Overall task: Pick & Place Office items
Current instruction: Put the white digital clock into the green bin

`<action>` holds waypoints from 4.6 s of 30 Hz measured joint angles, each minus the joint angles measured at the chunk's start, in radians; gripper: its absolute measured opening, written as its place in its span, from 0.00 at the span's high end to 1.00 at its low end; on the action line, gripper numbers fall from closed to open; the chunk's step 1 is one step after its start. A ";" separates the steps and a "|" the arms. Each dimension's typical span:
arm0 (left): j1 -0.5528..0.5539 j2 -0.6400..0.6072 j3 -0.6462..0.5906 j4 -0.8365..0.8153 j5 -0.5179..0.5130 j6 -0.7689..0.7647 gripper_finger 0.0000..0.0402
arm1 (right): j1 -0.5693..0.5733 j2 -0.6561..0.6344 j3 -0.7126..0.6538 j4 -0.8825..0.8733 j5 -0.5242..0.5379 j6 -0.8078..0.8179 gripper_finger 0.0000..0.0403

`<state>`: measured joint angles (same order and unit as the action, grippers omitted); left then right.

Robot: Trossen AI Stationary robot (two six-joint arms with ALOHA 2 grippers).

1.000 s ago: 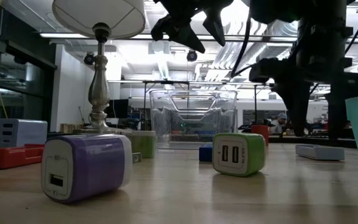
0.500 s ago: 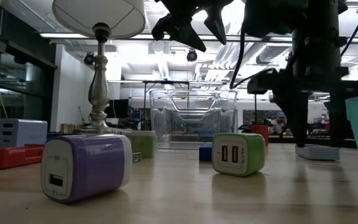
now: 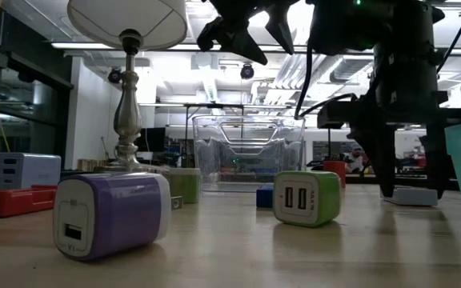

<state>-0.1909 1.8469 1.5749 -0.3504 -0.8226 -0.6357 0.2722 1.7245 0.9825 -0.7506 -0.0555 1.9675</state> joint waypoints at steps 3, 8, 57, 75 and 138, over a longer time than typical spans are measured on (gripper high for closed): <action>0.000 0.000 0.000 0.000 0.000 0.000 0.43 | 0.000 0.000 0.000 0.000 0.000 0.003 0.49; 0.000 0.000 0.000 0.000 0.000 0.000 0.43 | -0.010 0.000 0.000 -0.001 -0.001 0.019 0.49; 0.000 0.000 0.000 0.020 0.000 0.000 0.43 | 0.008 0.017 -0.005 -0.029 0.049 0.000 0.63; 0.000 0.000 0.000 0.023 0.000 0.000 0.43 | 0.017 -0.006 -0.001 -0.042 0.082 0.002 0.63; 0.000 0.001 0.000 0.023 0.000 0.000 0.43 | 0.444 -0.418 0.000 -0.213 0.103 -0.473 0.63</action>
<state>-0.1909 1.8477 1.5749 -0.3279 -0.8225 -0.6357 0.7162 1.3067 0.9825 -0.9638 0.0475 1.4944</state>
